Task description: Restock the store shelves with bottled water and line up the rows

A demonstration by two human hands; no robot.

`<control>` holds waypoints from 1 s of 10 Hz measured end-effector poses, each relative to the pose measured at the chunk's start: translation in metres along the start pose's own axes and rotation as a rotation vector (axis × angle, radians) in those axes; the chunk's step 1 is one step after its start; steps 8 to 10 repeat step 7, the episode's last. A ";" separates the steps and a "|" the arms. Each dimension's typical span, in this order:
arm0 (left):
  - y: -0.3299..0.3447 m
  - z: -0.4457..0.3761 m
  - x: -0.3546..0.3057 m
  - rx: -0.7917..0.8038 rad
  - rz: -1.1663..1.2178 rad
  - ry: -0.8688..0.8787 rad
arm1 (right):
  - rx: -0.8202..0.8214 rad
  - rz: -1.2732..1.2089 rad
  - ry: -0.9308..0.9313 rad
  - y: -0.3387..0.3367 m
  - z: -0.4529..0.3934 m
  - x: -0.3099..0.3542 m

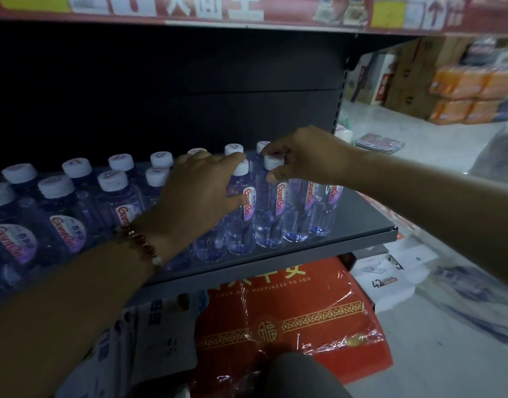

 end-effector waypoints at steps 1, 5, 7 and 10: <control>0.005 0.001 0.003 0.007 0.019 -0.015 | -0.005 -0.005 0.039 0.001 0.001 0.000; 0.010 0.007 0.006 0.021 -0.110 -0.024 | -0.136 0.098 -0.043 0.029 0.017 -0.001; -0.014 0.025 0.002 0.288 -0.061 -0.218 | 0.140 0.006 0.097 0.017 0.022 0.009; -0.014 0.025 0.002 0.288 -0.061 -0.218 | 0.140 0.006 0.097 0.017 0.022 0.009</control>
Point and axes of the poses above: each hand's wrist, its own z-axis away from the middle knuckle, its own y-axis out of the palm, x = y × z, the point moved 5 cm from there along -z, towards the middle knuckle, and after that the axes turned 13 degrees about -y, right-handed, at the moved point
